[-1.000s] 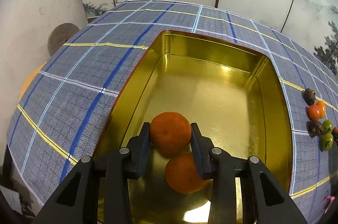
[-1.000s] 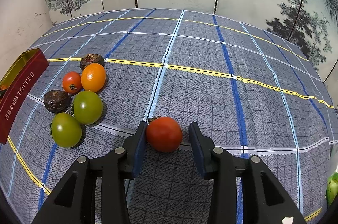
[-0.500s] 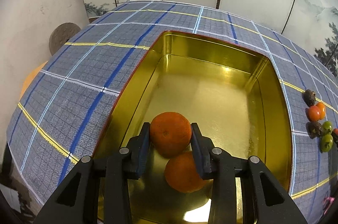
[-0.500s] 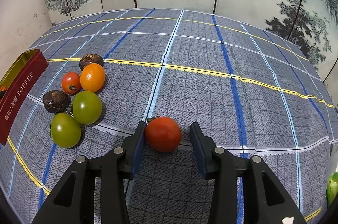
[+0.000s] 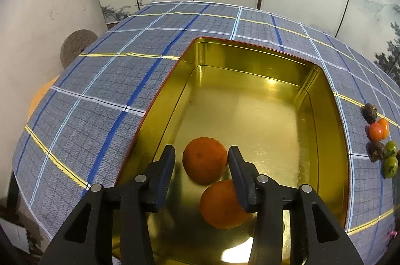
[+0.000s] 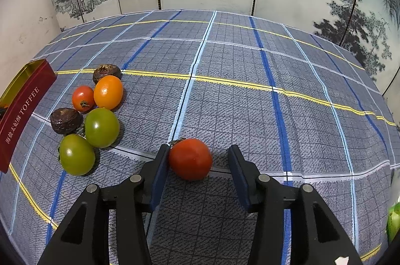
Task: Organize fruits
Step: 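Open the left gripper and lift it from the tin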
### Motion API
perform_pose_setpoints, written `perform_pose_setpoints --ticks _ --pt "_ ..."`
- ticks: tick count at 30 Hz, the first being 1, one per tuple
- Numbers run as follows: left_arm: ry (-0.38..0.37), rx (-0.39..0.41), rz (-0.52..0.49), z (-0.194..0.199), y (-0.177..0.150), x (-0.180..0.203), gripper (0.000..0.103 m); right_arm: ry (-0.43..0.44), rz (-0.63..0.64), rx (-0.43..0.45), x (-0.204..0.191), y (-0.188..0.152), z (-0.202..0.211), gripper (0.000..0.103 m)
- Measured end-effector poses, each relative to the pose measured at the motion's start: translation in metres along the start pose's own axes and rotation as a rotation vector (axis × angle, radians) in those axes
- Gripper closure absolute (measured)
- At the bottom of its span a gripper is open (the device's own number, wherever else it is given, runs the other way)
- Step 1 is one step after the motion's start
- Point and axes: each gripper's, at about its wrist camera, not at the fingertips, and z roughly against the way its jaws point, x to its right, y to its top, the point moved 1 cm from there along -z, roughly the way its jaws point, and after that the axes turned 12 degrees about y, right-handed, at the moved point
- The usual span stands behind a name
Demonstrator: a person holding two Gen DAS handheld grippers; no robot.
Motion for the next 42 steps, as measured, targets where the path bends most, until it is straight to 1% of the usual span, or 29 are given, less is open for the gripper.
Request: perform_pose_setpoints --ticks 5,8,10,14,17,18,19,23,28,35,42 --pt "0.004 0.007 -0.004 0.002 -0.001 -0.002 0.054 0.001 0.000 0.000 0.000 0.000 0.000 0.059" --pt "0.004 0.015 -0.002 0.004 -0.001 -0.002 0.052 0.003 0.004 0.002 -0.001 0.000 0.000 0.062" --pt "0.004 0.023 -0.002 0.007 -0.002 -0.003 0.050 0.004 0.005 0.003 -0.003 0.000 -0.001 0.066" --pt "0.008 0.036 -0.008 0.010 -0.003 -0.002 0.047 0.006 0.006 0.004 -0.004 0.001 -0.001 0.069" --pt "0.005 0.046 -0.013 0.016 -0.005 -0.001 0.045 0.008 0.007 0.004 -0.005 0.001 -0.001 0.073" --pt "0.003 0.052 -0.014 0.019 -0.005 -0.001 0.043 0.008 0.007 0.004 -0.005 0.001 -0.001 0.073" --pt "0.003 0.057 -0.014 0.021 -0.005 0.000 0.040 0.008 0.006 0.004 -0.005 0.001 -0.001 0.074" --pt "-0.007 0.079 -0.009 0.032 -0.006 0.000 0.038 0.008 0.007 0.004 -0.005 0.001 -0.001 0.074" --pt "-0.022 0.097 -0.010 0.044 -0.009 0.001 0.032 0.010 0.005 0.005 -0.005 0.001 -0.001 0.074" --pt "-0.018 0.107 -0.011 0.055 -0.016 0.001 0.028 0.006 0.000 0.006 -0.005 0.001 -0.001 0.074" --pt "-0.025 0.097 0.032 0.060 -0.024 -0.012 0.027 0.006 -0.016 0.003 -0.012 0.005 0.002 0.074"
